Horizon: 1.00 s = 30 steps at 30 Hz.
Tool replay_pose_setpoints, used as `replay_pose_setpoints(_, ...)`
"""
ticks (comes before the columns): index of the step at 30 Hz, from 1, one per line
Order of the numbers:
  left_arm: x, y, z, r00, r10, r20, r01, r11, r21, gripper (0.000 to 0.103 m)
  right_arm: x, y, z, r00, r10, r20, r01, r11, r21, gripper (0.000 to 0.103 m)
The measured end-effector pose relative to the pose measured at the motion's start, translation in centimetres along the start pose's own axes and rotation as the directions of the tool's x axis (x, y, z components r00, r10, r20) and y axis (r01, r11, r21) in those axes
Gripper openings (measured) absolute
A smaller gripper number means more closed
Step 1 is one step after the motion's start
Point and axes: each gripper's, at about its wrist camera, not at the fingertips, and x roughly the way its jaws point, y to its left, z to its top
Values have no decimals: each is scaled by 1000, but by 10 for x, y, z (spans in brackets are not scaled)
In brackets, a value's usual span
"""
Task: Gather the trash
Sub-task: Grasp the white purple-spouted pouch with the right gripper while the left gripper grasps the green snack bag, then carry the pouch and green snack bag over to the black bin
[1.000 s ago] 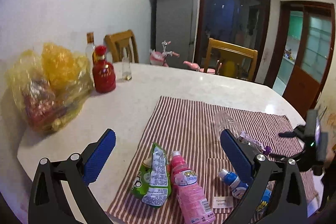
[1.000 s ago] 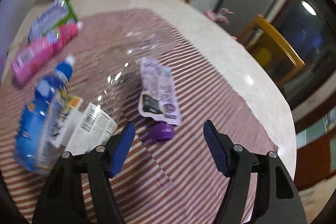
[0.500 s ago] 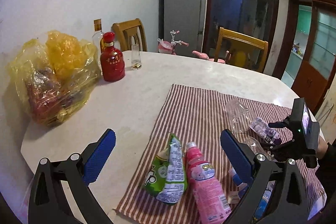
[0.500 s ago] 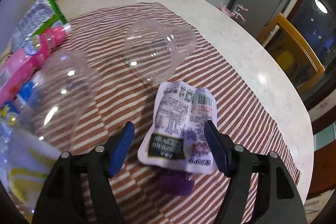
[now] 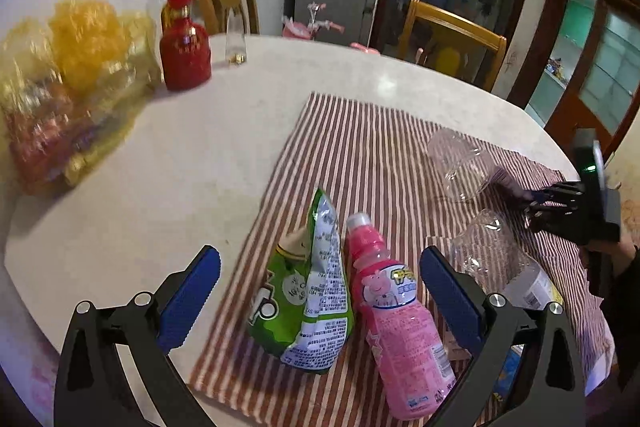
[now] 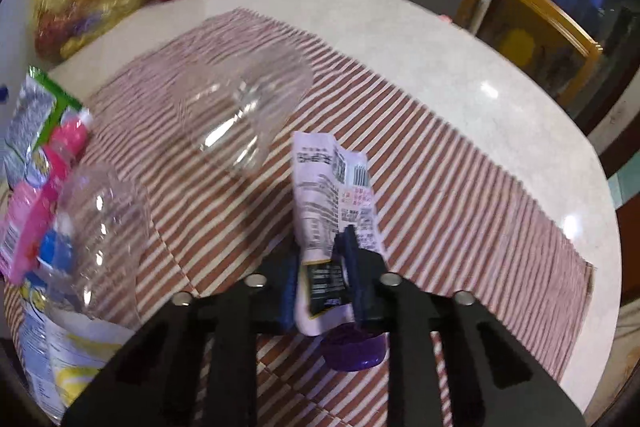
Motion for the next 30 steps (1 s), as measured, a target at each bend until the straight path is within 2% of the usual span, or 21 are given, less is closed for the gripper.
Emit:
replay_pose_setpoints(2,13,4,-2,1000,4,-27,-5,1000,-21,97,-11,-7,1,999,16,30,-17,999,41,11)
replay_pose_setpoints(7,38,16,-8,997,-1,-76,-5,996,-87,97,-40,-19,-6,996,34,84,-44,993,114,11)
replay_pose_setpoints(8,39,19,-9,998,-16,-68,8,994,-111,92,-45,-20,-7,995,32,92,-43,992,119,11)
replay_pose_setpoints(9,39,21,-9,998,-26,-61,18,992,-121,85,-46,-21,-6,995,33,97,-45,992,122,11)
replay_pose_setpoints(11,42,19,-10,997,-31,-78,24,995,-92,38,-54,-20,-7,993,32,113,-47,990,133,11)
replay_pose_setpoints(14,45,14,-13,995,-28,-94,24,999,-48,30,-62,-23,-6,990,26,135,-46,988,149,11)
replay_pose_setpoints(16,39,11,-13,997,-25,-67,22,999,-43,26,-69,-24,-7,988,21,150,-45,986,160,11)
replay_pose_setpoints(17,32,8,-10,999,-17,-41,16,999,-28,7,-73,-24,-7,987,16,159,-42,986,163,11)
replay_pose_setpoints(19,16,1,-2,1000,10,17,-10,1000,11,6,-81,-26,-10,984,8,180,-40,983,177,11)
replay_pose_setpoints(23,-20,-18,17,993,-17,116,9,997,72,6,-94,-34,-20,976,20,217,-70,971,227,11)
replay_pose_setpoints(27,-45,-42,29,982,-78,172,59,992,114,6,-106,-43,-36,971,13,240,-81,957,277,11)
replay_pose_setpoints(30,-55,-82,40,966,-181,185,146,971,188,6,-128,-57,-58,962,-18,273,-82,934,348,11)
